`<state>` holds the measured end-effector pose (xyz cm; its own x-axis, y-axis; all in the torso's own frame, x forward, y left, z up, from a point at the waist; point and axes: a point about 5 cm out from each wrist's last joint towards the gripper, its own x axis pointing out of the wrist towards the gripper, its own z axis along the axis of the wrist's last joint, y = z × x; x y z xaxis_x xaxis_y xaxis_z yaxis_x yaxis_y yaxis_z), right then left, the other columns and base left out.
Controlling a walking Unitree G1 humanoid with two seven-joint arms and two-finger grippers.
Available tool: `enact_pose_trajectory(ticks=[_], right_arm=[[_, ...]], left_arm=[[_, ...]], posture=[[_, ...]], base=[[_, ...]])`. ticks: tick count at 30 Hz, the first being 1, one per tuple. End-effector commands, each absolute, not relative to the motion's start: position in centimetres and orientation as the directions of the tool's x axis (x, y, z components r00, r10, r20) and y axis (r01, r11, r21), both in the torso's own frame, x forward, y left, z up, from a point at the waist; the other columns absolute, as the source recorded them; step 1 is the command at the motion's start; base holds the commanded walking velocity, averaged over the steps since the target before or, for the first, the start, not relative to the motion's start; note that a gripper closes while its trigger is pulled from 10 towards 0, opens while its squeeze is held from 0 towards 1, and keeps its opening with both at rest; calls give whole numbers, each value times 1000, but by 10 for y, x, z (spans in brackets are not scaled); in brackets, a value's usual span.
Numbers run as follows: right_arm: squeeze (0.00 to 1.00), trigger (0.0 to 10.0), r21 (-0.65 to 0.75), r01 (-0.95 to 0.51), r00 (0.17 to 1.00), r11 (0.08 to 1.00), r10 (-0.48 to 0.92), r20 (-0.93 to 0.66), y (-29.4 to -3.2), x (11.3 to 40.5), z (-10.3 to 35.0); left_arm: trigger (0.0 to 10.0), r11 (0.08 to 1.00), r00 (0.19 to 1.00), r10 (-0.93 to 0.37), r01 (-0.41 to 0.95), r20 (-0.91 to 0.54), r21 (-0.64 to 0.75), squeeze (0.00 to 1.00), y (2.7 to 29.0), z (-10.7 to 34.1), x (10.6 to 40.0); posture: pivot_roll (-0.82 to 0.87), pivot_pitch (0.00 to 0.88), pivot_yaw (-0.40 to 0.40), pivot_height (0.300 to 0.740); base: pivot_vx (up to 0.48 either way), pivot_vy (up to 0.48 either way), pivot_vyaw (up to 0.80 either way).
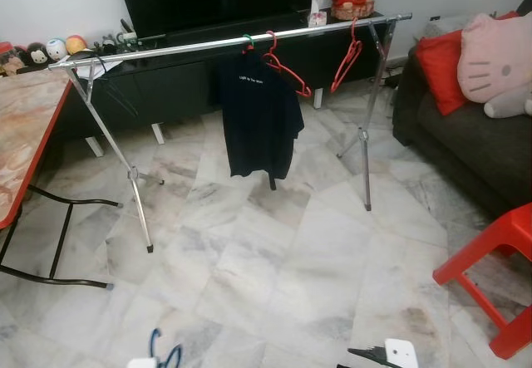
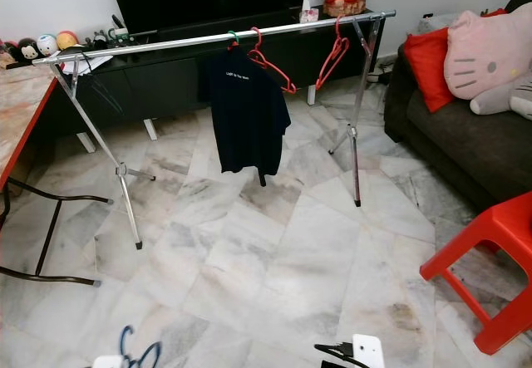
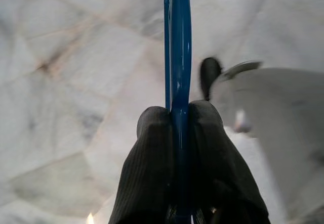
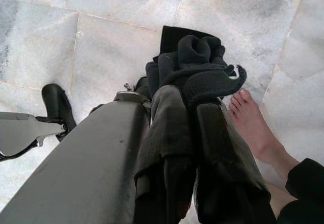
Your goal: Hang hanger
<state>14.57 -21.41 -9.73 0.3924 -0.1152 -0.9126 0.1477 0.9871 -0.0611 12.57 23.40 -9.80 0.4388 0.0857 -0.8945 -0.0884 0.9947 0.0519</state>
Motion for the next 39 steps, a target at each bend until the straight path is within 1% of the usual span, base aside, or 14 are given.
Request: enact_pose_trajectory(ticks=[1, 2, 5, 10, 16, 21, 29, 32, 39], right_arm=[[0, 10000, -50, 118, 415, 992, -95, -905, -209, 151, -96], [0, 10000, -61, 103, 418, 993, -99, -903, -211, 151, -96], [0, 10000, -65, 91, 420, 994, -98, -902, -213, 152, -95], [0, 10000, -52, 102, 424, 993, -90, -901, -213, 151, -95], [0, 10000, -47, 92, 416, 995, -81, -906, -210, 149, -97], [0, 10000, -26, 95, 425, 995, -64, -903, -207, 150, -97], [0, 10000, -50, 25, 427, 998, -56, -902, -207, 150, -96], [0, 10000, -55, 3, 426, 998, -51, -903, -206, 150, -97], [0, 10000, -53, -7, 424, 999, -46, -905, -206, 150, -97]], left_arm=[[10000, 992, 434, 108, -100, -895, 71, 0, 240, -98, 122], [10000, 990, 426, 121, -111, -896, 81, 0, 243, -98, 119], [10000, 991, 416, 120, -107, -901, 83, 0, 243, -99, 116], [10000, 991, 414, 115, -110, -903, 76, 0, 242, -99, 115], [10000, 991, 415, 110, -112, -903, 69, 0, 239, -100, 115], [10000, 991, 410, 112, -116, -905, 70, 0, 238, -101, 114], [10000, 990, 409, 111, -124, -906, 66, 0, 237, -101, 113], [10000, 990, 407, 109, -124, -907, 64, 0, 234, -102, 113], [10000, 991, 411, 101, -120, -906, 57, 0, 222, -104, 116]], posture=[[-105, 0, 77, 740], [-112, 0, 80, 740], [-113, 0, 80, 740], [-116, 0, 80, 740], [-118, 0, 80, 740], [-112, 0, 77, 740], [-111, 0, 70, 740], [-111, 0, 70, 740], [-110, 0, 69, 740]], base=[[0, 0, 0], [296, 0, 469], [301, 0, 663], [304, 0, 800], [300, 0, 0], [303, 0, 0], [302, 0, 0], [279, 0, 704], [0, 0, 800]])
